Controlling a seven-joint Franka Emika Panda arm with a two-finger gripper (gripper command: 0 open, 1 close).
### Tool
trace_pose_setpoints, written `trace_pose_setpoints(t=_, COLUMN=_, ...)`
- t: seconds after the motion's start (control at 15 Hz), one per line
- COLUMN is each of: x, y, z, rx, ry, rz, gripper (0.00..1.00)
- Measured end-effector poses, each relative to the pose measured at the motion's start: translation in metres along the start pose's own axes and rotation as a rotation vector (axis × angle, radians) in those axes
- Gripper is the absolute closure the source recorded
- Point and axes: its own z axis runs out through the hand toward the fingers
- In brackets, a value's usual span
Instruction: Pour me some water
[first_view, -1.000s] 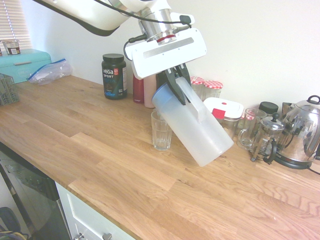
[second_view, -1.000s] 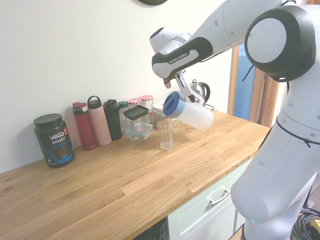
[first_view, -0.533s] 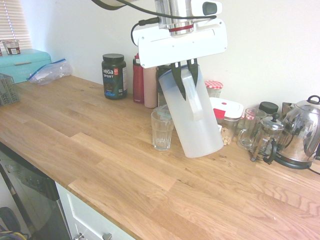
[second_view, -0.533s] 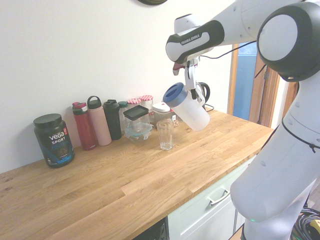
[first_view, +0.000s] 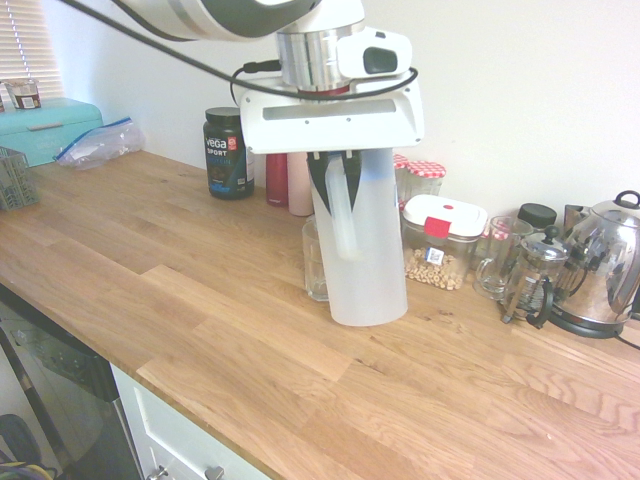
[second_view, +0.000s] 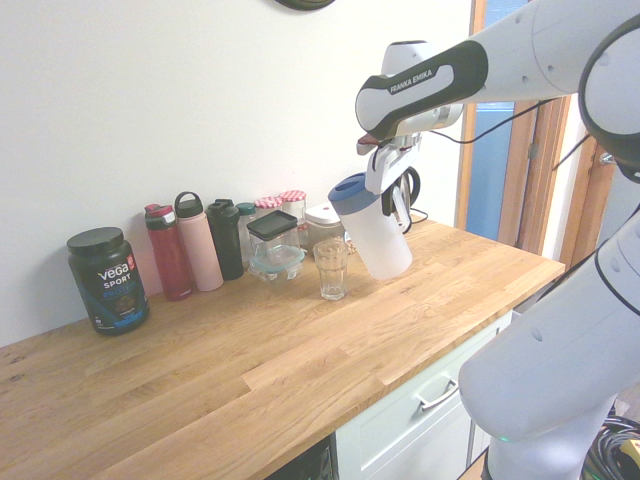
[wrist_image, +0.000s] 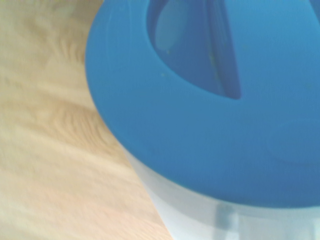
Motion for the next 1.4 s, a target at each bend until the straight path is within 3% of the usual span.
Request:
trace_pose_setpoints(t=0.33, x=-0.016, y=0.045, z=0.003, rx=0.055, ry=0.127, rz=0.222, gripper=1.00)
trace_pose_setpoints(t=0.67, x=-0.061, y=0.054, z=0.005, rx=0.085, ry=0.273, rz=0.421, gripper=1.00)
trace_pose_setpoints(t=0.93, x=-0.087, y=0.049, z=-0.040, rx=0.137, ry=0.415, rz=0.548, gripper=1.00)
trace_pose_setpoints(t=1.07, x=-0.091, y=0.027, z=-0.056, rx=0.171, ry=0.470, rz=0.570, gripper=1.00)
trace_pose_setpoints(t=1.4, x=-0.124, y=-0.056, z=-0.067, rx=0.213, ry=0.446, rz=0.496, gripper=1.00)
